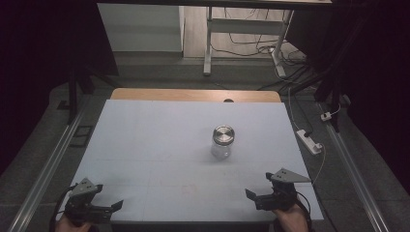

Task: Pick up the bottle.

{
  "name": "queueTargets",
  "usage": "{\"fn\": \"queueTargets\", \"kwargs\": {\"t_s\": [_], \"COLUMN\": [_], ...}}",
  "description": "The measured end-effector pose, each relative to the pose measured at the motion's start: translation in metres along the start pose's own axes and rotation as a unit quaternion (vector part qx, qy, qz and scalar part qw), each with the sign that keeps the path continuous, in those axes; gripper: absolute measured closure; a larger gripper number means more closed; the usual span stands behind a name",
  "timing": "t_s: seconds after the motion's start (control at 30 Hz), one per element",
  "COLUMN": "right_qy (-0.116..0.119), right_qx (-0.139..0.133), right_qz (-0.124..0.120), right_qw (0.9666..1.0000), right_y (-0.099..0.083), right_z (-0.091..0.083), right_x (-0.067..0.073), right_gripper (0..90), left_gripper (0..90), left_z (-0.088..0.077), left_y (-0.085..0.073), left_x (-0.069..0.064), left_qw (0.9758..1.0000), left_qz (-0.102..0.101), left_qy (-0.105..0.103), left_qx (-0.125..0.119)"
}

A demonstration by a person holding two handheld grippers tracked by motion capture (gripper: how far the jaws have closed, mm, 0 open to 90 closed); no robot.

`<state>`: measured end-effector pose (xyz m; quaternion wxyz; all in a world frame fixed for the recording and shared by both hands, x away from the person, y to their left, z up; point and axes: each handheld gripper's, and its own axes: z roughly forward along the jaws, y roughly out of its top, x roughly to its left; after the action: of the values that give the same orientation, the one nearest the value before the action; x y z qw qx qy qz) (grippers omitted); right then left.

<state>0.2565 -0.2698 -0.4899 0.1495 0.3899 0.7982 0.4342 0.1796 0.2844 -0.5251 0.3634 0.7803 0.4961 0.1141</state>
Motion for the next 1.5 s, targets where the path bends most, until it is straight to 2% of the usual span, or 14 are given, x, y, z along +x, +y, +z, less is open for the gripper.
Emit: {"fn": "queueTargets", "kwargs": {"t_s": [0.2,0.6,1.1,1.33,1.43,1.5], "right_qy": [0.003,0.021,0.030,0.044,0.038,0.038], "right_qx": [-0.001,-0.015,-0.013,-0.010,-0.006,0.004], "right_qz": [-0.010,-0.041,-0.068,-0.067,-0.066,-0.052], "right_qw": [0.9999,0.9988,0.9971,0.9968,0.9971,0.9979], "right_y": [0.003,0.023,0.049,0.057,0.061,0.065], "right_z": [0.004,0.017,0.047,0.067,0.075,0.080], "right_x": [0.001,0.008,0.007,0.003,0.001,-0.001], "right_gripper": [0.0,0.0,0.0,0.0,0.0,0.0], "left_gripper": [1.7,1.5,1.3,1.2,1.2,1.2], "left_z": [0.000,-0.001,-0.001,-0.001,-0.001,-0.001], "left_y": [0.000,-0.001,-0.001,-0.001,-0.001,-0.001], "left_x": [0.001,0.001,0.002,0.002,0.002,0.003], "left_qw": [1.0000,1.0000,0.9999,0.9999,0.9999,0.9999], "left_qz": [-0.002,-0.007,-0.008,-0.009,-0.009,-0.009], "left_qy": [-0.003,-0.005,-0.008,-0.008,-0.009,-0.009], "left_qx": [0.000,-0.004,-0.003,-0.004,-0.004,-0.004]}}
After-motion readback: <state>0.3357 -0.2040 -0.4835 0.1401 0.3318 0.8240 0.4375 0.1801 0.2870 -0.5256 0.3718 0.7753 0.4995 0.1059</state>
